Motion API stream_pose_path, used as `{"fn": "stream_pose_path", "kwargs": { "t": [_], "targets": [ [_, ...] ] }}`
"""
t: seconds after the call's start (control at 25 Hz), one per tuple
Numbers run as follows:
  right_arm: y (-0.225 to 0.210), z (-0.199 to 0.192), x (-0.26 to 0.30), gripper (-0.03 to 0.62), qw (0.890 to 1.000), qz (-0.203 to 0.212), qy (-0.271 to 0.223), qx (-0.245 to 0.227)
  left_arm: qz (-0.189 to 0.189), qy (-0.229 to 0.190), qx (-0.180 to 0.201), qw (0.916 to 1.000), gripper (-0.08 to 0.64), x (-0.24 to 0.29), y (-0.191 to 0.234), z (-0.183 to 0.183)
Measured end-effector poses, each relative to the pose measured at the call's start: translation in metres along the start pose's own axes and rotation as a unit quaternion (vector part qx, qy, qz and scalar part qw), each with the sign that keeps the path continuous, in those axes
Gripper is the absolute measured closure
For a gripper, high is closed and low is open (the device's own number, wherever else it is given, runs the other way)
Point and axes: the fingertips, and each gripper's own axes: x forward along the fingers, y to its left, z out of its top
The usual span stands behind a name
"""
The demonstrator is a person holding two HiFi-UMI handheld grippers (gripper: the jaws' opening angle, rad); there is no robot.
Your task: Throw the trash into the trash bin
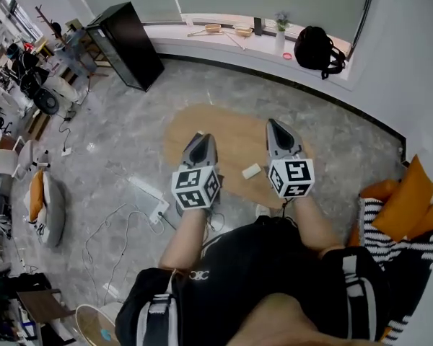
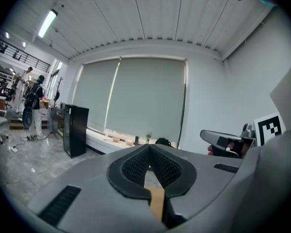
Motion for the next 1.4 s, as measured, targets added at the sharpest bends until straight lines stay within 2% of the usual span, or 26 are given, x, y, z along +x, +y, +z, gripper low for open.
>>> {"fn": "stream_pose_path", "kwargs": {
  "t": [0.16, 0.36, 0.48, 0.64, 0.72, 0.8, 0.88, 0.96, 1.12, 1.28, 1.4],
  "targets": [
    [-0.040, -0.003, 0.057, 0.580, 1.000, 0.016, 0.016, -0.005, 0.012, 0.005, -0.011, 0.9998, 0.549, 0.065, 0.006, 0.013],
    [-0.063, -0.016, 0.107, 0.580, 0.998, 0.041, 0.038, -0.014, 0.033, 0.023, -0.031, 0.9987, 0.549, 0.111, 0.021, 0.006],
    [-0.064, -0.028, 0.128, 0.580, 0.997, 0.058, 0.052, -0.028, 0.034, 0.040, -0.032, 0.9981, 0.549, 0.125, 0.031, -0.001],
    [-0.054, -0.049, 0.143, 0.581, 0.991, 0.108, 0.069, -0.048, 0.041, 0.068, -0.034, 0.9963, 0.549, 0.129, 0.049, -0.024],
    [-0.050, -0.063, 0.152, 0.580, 0.986, 0.129, 0.087, -0.067, 0.050, 0.077, -0.046, 0.9947, 0.549, 0.128, 0.063, -0.035],
    [-0.042, -0.077, 0.160, 0.580, 0.976, 0.161, 0.113, -0.094, 0.059, 0.089, -0.060, 0.9924, 0.548, 0.126, 0.075, -0.044],
    [-0.029, -0.088, 0.164, 0.580, 0.959, 0.214, 0.143, -0.119, 0.066, 0.103, -0.069, 0.9901, 0.549, 0.124, 0.083, -0.051],
    [-0.018, -0.105, 0.162, 0.580, 0.938, 0.265, 0.171, -0.146, 0.073, 0.118, -0.077, 0.9874, 0.549, 0.122, 0.088, -0.063],
    [-0.008, -0.163, 0.154, 0.580, 0.895, 0.342, 0.213, -0.193, 0.081, 0.141, -0.086, 0.9829, 0.549, 0.127, 0.089, -0.103],
    [0.004, -0.221, 0.139, 0.580, 0.841, 0.411, 0.250, -0.246, 0.087, 0.167, -0.095, 0.9776, 0.549, 0.125, 0.087, -0.146],
    [0.011, -0.258, 0.128, 0.574, 0.801, 0.465, 0.277, -0.255, 0.090, 0.185, -0.102, 0.9733, 0.548, 0.125, 0.086, -0.174]
  ]
}}
